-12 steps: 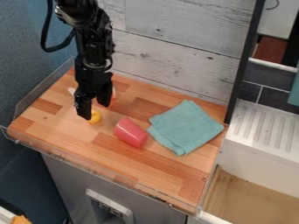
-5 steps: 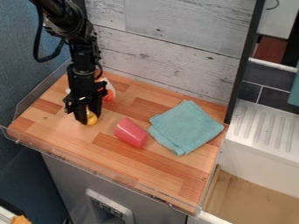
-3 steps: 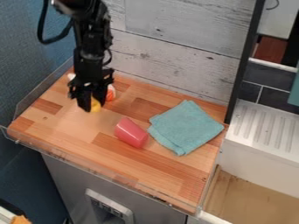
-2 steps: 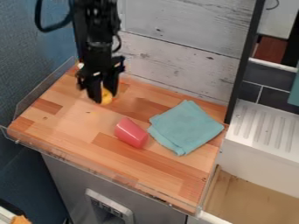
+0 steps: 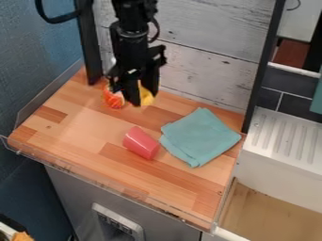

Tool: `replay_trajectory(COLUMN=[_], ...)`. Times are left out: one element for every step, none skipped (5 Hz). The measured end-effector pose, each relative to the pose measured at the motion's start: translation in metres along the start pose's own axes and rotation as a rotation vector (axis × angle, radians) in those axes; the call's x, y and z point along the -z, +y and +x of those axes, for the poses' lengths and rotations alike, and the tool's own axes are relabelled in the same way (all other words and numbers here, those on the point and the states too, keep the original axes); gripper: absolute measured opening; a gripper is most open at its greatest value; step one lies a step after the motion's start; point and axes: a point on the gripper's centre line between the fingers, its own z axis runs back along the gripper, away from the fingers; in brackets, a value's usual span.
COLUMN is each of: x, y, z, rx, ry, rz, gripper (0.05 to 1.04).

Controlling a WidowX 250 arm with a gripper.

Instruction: Lift the yellow knife

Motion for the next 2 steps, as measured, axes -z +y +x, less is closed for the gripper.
replay_trajectory(x=[-0.004, 0.005], y=[0.008, 0.019], z=[-0.026, -0.047], rx=[-0.065, -0.096], ry=[0.019, 0.062], rz=[0.005, 0.035], gripper=[0.488, 0.488])
